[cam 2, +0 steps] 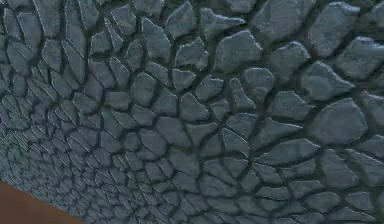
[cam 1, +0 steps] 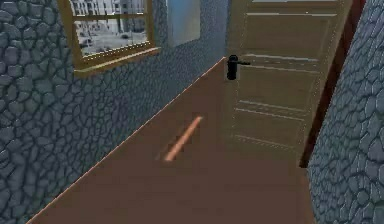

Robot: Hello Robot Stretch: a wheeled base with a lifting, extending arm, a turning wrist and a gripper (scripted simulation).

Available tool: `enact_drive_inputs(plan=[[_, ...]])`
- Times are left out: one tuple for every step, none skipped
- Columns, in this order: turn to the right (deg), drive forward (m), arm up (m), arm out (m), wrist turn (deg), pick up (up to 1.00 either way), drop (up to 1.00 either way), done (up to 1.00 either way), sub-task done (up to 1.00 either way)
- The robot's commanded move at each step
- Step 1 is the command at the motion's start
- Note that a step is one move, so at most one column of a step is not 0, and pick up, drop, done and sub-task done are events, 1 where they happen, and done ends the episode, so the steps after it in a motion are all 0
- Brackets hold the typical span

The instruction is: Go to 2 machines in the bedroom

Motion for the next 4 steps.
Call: enact_drive_inputs(plan=[[0.0, 1.00, 0.00, 0.00, 0.0, 0.00, 0.00, 0.00, 0.00], [-3.0, 0.00, 0.00, 0.00, 0.0, 0.00, 0.00, 0.00, 0.00], [-9.0, 0.00, 0.00, 0.00, 0.0, 0.00, 0.00, 0.00, 0.00], [0.0, 0.90, 0.00, 0.00, 0.0, 0.00, 0.00, 0.00, 0.00]])
